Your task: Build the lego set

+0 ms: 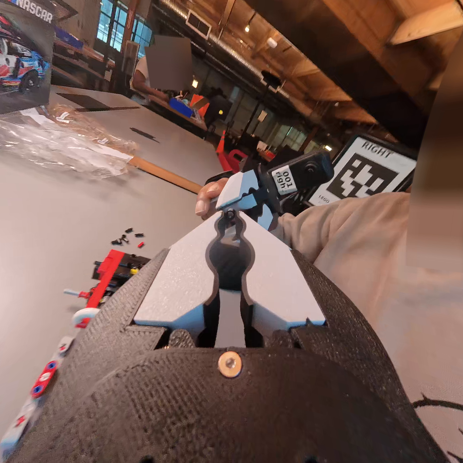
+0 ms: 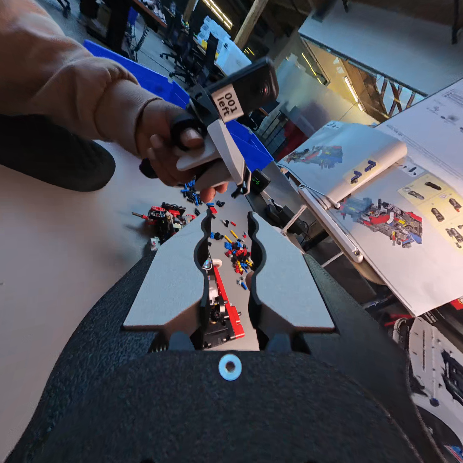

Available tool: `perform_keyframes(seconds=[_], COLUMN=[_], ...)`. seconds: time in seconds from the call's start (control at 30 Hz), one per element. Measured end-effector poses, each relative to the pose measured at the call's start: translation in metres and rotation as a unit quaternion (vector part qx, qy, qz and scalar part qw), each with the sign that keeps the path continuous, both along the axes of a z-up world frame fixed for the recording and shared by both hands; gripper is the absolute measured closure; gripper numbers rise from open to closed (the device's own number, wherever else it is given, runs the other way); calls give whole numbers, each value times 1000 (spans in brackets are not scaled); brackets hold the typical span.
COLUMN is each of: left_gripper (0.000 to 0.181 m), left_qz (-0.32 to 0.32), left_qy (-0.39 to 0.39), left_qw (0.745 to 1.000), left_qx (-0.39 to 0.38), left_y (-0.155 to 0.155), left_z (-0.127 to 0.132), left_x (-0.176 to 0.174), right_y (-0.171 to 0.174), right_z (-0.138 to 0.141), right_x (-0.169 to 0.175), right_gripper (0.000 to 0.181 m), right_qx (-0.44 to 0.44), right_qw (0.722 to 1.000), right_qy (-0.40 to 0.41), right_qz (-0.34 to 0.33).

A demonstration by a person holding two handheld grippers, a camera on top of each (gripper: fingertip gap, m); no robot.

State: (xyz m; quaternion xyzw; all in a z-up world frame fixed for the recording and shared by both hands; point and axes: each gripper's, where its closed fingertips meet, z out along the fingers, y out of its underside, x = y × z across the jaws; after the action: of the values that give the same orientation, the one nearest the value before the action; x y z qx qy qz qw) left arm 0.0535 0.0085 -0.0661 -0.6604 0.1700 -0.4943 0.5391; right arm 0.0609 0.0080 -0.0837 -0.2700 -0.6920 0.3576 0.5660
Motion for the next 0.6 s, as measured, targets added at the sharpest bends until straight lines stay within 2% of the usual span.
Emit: perform_keyframes(seconds=[0.1,0.27,0.37,0.47,0.6], left_gripper=[176,177,177,176,163], left_qz=[-14,-30,-30,-17,45], left_qy=[-48,-66,-74,-77,-33], left_qw=[999,997,996,996,998], left_qx=[-11,-24,-33,-51,-34], left_y=[-2,-8,-9,-8,-8], left_z=[3,2,0,-6,-16], left_x=[17,30,30,27,6], right_y=[-6,-10,-12,-10,7], right_z=[9,11,10,3,-11], right_x=[0,4,4,3,8], right_gripper=[156,168,169,169,169], right_qx=[11,53,69,80,17], right_qw=[1000,998,996,995,997], right_qy=[14,24,22,10,-42], right_qz=[-12,-33,-42,-53,-60])
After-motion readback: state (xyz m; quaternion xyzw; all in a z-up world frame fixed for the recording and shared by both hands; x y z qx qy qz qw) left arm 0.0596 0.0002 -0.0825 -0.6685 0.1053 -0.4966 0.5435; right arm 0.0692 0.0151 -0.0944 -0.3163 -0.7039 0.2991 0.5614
